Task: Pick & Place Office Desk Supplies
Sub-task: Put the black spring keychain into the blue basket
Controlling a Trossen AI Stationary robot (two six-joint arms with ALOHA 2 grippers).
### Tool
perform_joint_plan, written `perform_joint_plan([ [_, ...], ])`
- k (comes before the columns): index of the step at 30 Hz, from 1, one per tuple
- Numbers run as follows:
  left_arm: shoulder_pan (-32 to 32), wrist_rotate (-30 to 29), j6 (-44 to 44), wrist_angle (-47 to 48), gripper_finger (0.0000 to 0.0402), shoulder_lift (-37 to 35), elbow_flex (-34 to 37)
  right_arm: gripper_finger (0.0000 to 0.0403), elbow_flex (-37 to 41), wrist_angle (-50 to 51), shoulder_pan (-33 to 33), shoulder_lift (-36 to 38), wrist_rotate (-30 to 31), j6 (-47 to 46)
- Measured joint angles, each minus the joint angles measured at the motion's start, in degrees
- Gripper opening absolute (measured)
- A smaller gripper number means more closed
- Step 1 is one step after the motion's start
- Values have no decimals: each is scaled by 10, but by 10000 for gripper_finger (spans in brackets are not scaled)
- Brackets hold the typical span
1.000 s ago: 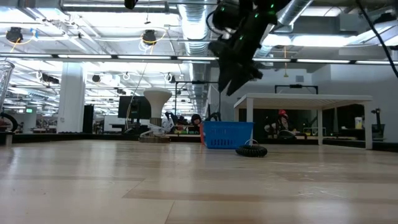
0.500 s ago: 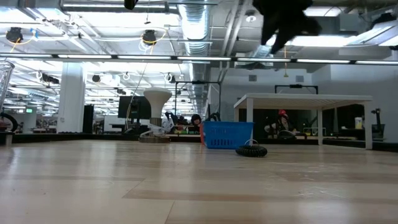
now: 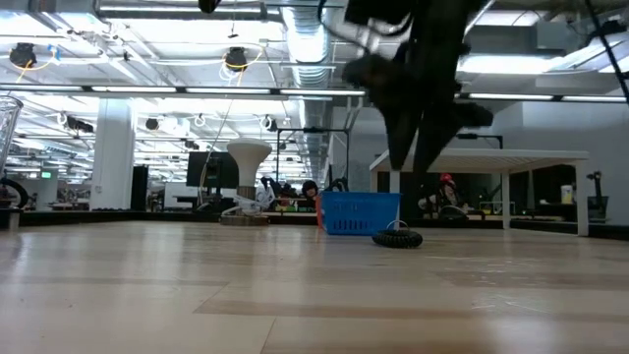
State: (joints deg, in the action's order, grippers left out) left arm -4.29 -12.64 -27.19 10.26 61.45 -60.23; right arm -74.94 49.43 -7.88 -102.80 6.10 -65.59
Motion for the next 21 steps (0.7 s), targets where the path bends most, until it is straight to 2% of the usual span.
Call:
perform_joint_plan([
  [6, -16, 1, 2, 1, 173, 0, 0, 153, 13, -43, -2, -41, -31, 9],
  [11, -24, 1, 4, 4, 173, 0, 0, 164, 16, -26, -1, -61, -32, 2],
  [21, -24, 0, 4, 10, 173, 0, 0, 166, 23, -69, -6, -83, -48, 1],
])
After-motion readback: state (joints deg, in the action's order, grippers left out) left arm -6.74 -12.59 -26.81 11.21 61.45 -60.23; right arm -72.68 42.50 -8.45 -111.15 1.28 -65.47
